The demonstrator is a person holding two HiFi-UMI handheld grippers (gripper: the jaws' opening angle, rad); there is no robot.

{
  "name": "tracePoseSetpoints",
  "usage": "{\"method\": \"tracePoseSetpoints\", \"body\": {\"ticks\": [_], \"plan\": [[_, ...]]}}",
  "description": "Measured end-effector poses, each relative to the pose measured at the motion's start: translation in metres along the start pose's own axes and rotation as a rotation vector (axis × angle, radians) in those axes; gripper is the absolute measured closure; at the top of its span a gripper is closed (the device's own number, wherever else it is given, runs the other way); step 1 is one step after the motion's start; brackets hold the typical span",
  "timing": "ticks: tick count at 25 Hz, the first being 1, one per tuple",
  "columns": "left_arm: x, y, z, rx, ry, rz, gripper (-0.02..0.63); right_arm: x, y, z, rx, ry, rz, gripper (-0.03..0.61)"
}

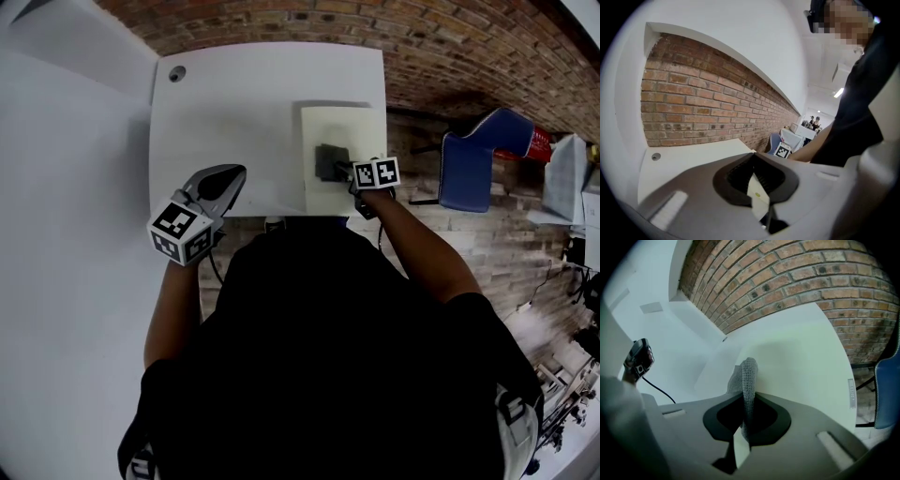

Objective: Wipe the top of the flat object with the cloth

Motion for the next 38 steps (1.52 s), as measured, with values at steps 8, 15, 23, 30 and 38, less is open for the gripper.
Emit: {"method": "tracePoseSetpoints", "body": {"ticks": [8, 15, 23, 30, 38], "plan": [[0.002, -0.008, -0.014, -0.032, 0.004, -0.01, 0.612, -0.005, -0.023, 0.018, -0.031, -0.024, -0.038, 0.569], [0.007, -0.017, -0.029, -0.072, 0.016, -0.02, 0.612, -0.002, -0.044, 0.036, -0.064, -0.053, -0.066, 0.569], [0.009, -0.023, -0.04, -0.088, 0.021, -0.019, 0.612, 0.0, -0.077, 0.061, -0.107, -0.089, -0.109, 0.569], [0.012, -0.027, -0.048, -0.099, 0.021, -0.026, 0.612, 0.002, -0.096, 0.074, -0.134, -0.111, -0.128, 0.569], [0.01, -0.033, -0.057, -0.114, 0.029, -0.021, 0.612, 0.002, -0.11, 0.086, -0.154, -0.119, -0.136, 0.569]]}}
Point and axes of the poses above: the fingertips, and each gripper's own axes: z backward along the fingers, y to its left, x out of its top, the point moved 5 cm from there along z, backward along the fingers, and after that the axes turned 10 degrees about -z, right-handed, at the moved point
